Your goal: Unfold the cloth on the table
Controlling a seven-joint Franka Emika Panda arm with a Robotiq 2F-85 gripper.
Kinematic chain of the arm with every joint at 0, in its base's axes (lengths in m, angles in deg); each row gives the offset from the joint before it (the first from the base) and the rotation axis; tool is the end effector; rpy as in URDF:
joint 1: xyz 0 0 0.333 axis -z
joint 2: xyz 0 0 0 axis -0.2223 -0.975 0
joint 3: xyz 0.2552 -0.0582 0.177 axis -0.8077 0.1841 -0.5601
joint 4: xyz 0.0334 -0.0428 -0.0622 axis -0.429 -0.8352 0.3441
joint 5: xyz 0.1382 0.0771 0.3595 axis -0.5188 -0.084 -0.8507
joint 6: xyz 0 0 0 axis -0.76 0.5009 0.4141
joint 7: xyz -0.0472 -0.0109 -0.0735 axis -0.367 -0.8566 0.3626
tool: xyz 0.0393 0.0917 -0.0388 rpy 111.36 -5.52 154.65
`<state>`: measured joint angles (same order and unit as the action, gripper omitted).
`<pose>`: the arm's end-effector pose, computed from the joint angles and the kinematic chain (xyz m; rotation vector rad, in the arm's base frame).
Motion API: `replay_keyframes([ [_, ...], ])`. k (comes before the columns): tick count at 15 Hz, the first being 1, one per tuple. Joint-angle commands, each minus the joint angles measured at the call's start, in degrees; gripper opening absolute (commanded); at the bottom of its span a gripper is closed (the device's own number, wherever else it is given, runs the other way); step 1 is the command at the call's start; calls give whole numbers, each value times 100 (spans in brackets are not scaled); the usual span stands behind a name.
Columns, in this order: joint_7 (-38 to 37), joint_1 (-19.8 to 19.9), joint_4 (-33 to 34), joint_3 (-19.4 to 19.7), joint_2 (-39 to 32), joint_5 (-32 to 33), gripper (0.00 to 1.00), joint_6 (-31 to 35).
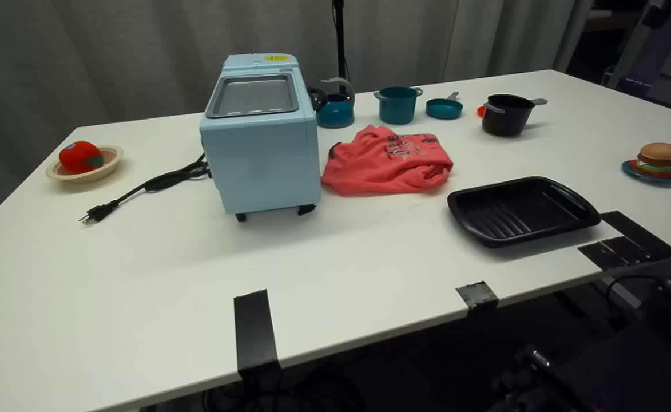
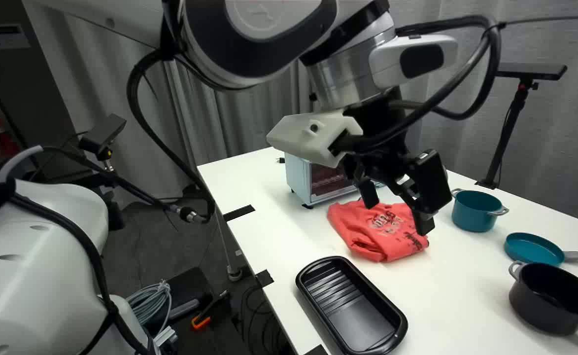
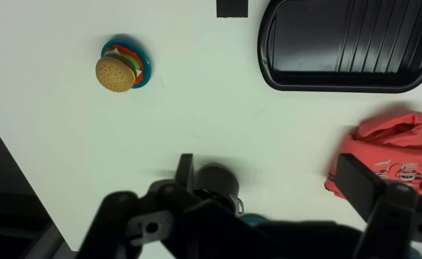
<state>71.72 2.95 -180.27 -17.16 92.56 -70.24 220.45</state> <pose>0.3449 -0.1545 0.4697 2.8748 -0.2665 0.3911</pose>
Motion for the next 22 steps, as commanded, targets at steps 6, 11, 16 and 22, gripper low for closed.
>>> replay_keyframes([
  [6, -5, -19, 15, 14, -2, 8, 100, -24],
  [11, -5, -19, 15, 14, -2, 8, 100, -24],
  [16, -14, -99, 55, 6, -134, -66, 100, 38],
  [22, -186, -716, 331, -238, -802, -739, 100, 227],
])
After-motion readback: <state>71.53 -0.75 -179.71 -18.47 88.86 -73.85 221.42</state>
